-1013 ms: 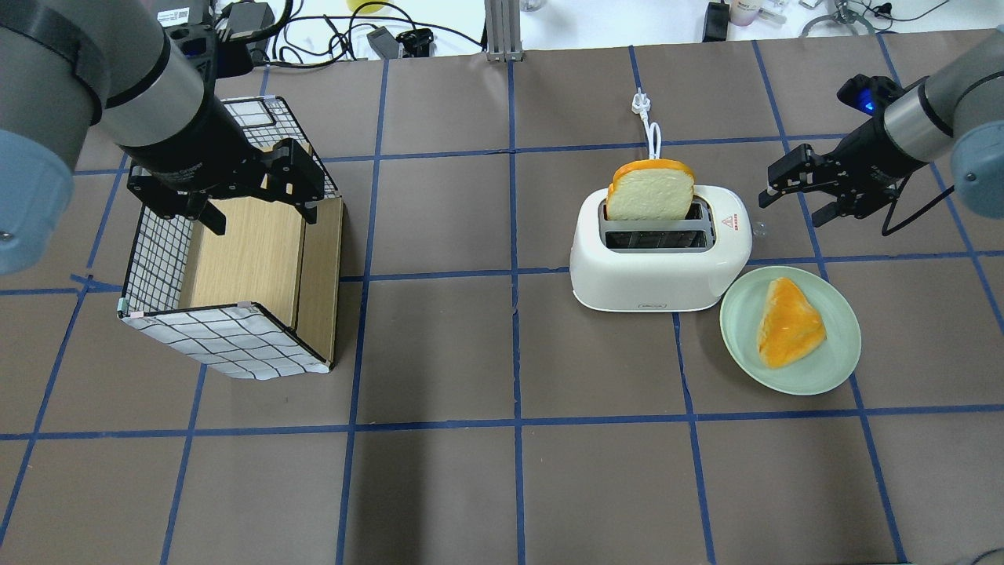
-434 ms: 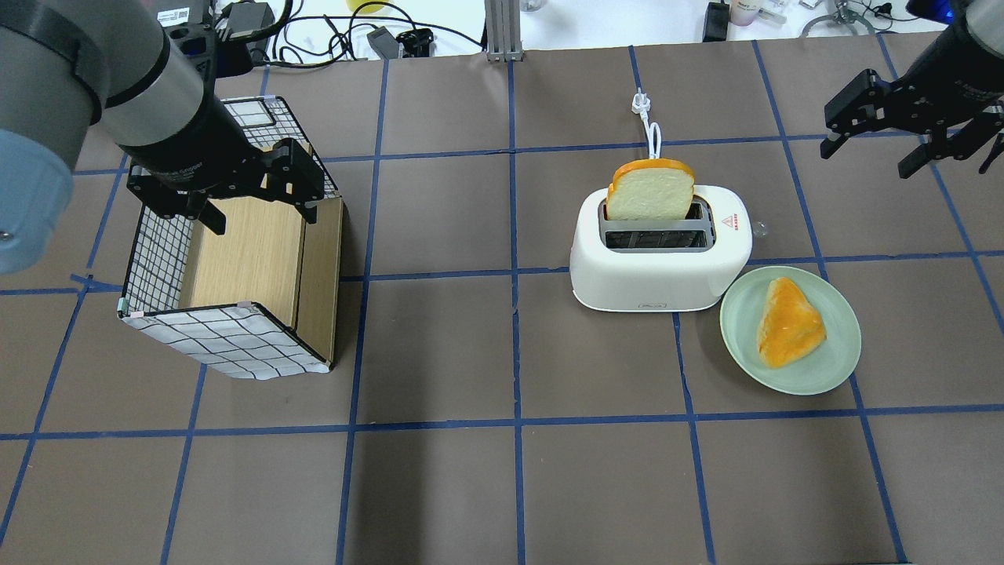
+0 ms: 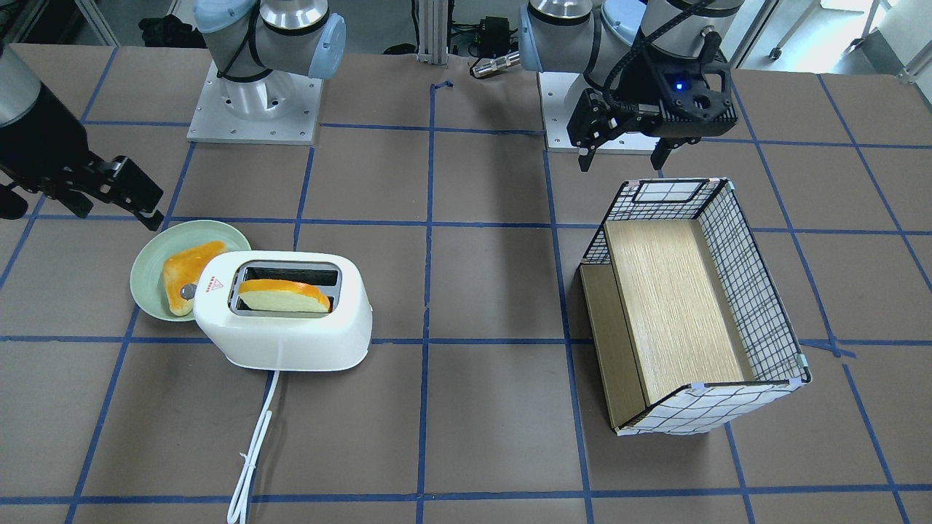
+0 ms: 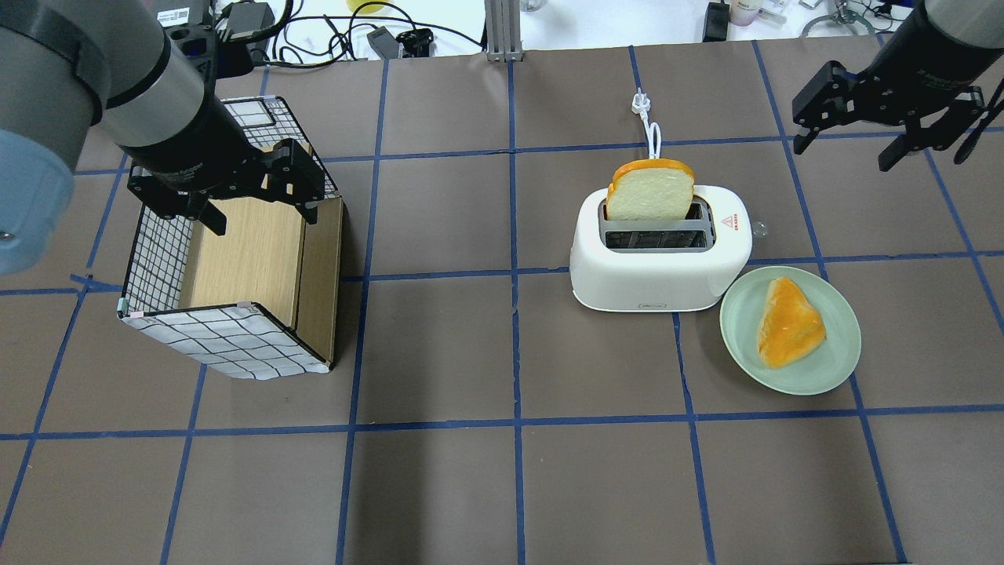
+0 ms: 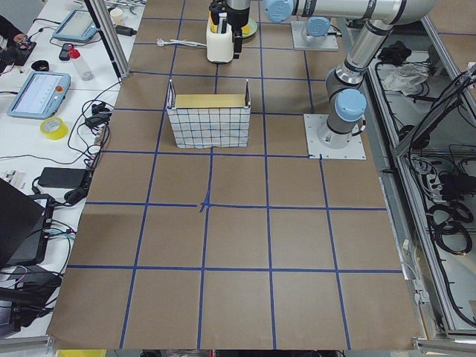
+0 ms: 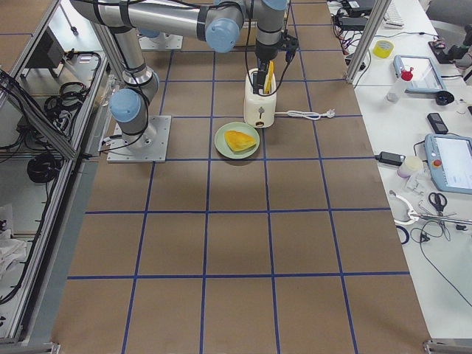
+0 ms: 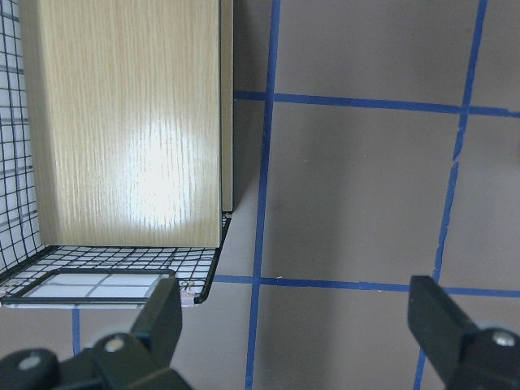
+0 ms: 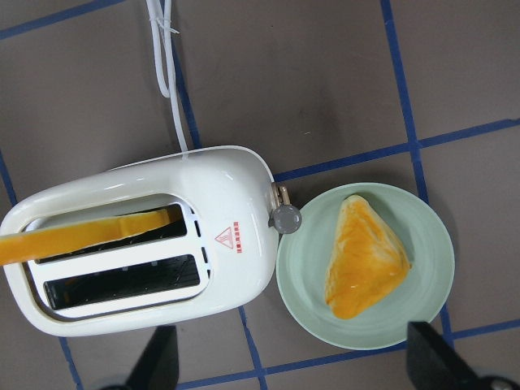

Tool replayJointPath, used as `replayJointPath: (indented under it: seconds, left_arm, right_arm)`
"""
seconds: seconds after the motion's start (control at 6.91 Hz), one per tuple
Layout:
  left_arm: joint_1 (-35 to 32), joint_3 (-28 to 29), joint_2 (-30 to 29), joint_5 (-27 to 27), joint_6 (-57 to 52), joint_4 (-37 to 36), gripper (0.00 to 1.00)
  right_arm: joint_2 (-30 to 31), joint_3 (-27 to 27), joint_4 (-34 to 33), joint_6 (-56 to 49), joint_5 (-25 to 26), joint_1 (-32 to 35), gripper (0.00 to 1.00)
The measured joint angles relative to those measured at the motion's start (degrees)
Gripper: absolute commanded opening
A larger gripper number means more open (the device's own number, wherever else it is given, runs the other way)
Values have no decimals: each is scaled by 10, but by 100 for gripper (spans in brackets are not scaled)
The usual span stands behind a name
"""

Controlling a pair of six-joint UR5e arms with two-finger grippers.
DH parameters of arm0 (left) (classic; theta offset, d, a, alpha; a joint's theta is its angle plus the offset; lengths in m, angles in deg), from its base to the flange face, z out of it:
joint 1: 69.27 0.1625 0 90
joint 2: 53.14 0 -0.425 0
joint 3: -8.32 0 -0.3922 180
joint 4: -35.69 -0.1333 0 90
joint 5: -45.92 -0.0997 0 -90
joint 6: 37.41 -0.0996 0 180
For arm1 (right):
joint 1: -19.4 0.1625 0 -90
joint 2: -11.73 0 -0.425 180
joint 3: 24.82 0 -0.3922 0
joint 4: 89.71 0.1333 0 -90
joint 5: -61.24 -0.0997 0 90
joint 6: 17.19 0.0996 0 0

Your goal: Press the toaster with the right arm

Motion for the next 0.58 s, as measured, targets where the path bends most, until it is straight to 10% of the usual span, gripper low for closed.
replayJointPath:
  seconds: [0.58]
  left_arm:
    - [0,0,0,1,0,0,100]
  right_arm:
    - [6,3,1,64,3,78,100]
